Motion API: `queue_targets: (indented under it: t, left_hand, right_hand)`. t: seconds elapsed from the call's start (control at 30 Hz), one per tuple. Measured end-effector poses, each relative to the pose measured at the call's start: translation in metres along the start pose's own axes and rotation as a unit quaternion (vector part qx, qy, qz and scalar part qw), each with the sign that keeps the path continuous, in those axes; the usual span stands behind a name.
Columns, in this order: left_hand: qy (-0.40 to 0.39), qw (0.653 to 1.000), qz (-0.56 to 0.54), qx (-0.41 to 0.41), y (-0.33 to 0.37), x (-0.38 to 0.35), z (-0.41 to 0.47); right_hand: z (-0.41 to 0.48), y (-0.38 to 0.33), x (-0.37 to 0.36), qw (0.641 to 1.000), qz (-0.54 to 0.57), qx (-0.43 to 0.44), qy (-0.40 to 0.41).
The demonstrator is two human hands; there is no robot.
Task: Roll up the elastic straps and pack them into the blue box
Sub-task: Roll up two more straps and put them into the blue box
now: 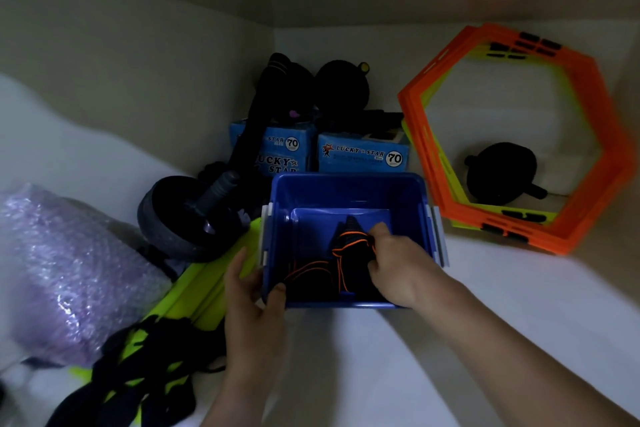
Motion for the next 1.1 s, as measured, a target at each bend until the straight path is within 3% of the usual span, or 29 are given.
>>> queue_targets:
  t: [0.17,0.43,0.63,0.77,0.9,0.93,1.0,1.03,1.1]
  left_hand:
    - [-0.003,1.000,-0.008,0.001,0.005,-0.003,-0.003]
    - [-0.009,1.000,0.015,0.003,0.007,-0.001,-0.004]
    - [-0.020,0.999,0.029,0.000,0.006,-0.001,-0.002]
    - [-0.022,0.999,0.032,0.007,0.004,0.000,0.001]
    - [-0.026,0.999,0.012,0.021,0.001,0.000,0.001]
    - [-0.023,0.999,0.006,0.024,0.001,0.000,0.001]
    - [-0.018,0.999,-0.003,0.028,0.001,-0.001,0.000]
    - [-0.016,0.999,-0.008,0.032,0.001,-0.001,0.000]
    - [-0.015,0.999,-0.023,0.040,0.002,-0.001,0.001]
  right_hand:
    - [0.011,0.011,-0.022,0.997,-0.017,-0.045,-0.062]
    - [0.028,0.009,-0.038,0.971,-0.185,-0.053,-0.141]
    - [0.041,0.005,-0.033,0.949,-0.283,-0.043,-0.128]
    - [0.038,-0.006,0.006,0.952,-0.293,-0.024,-0.085]
    - [-0.005,0.003,0.087,0.990,-0.128,-0.012,0.059]
    - [-0.018,0.018,0.109,0.990,-0.047,-0.016,0.136]
    - [-0.044,0.065,0.126,0.952,0.120,-0.041,0.280]
    - [-0.049,0.090,0.113,0.930,0.201,-0.064,0.302]
    - [-0.041,0.122,0.056,0.901,0.359,-0.106,0.218]
Point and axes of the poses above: each hand's wrist, its own z-axis towards the middle knuckle, its own x-axis out of the back of the hand, y = z × x, the point moved 9 cm from there along z, towards the middle knuckle, and after that the axes turned 1 degree about -z, right-handed, at the moved point
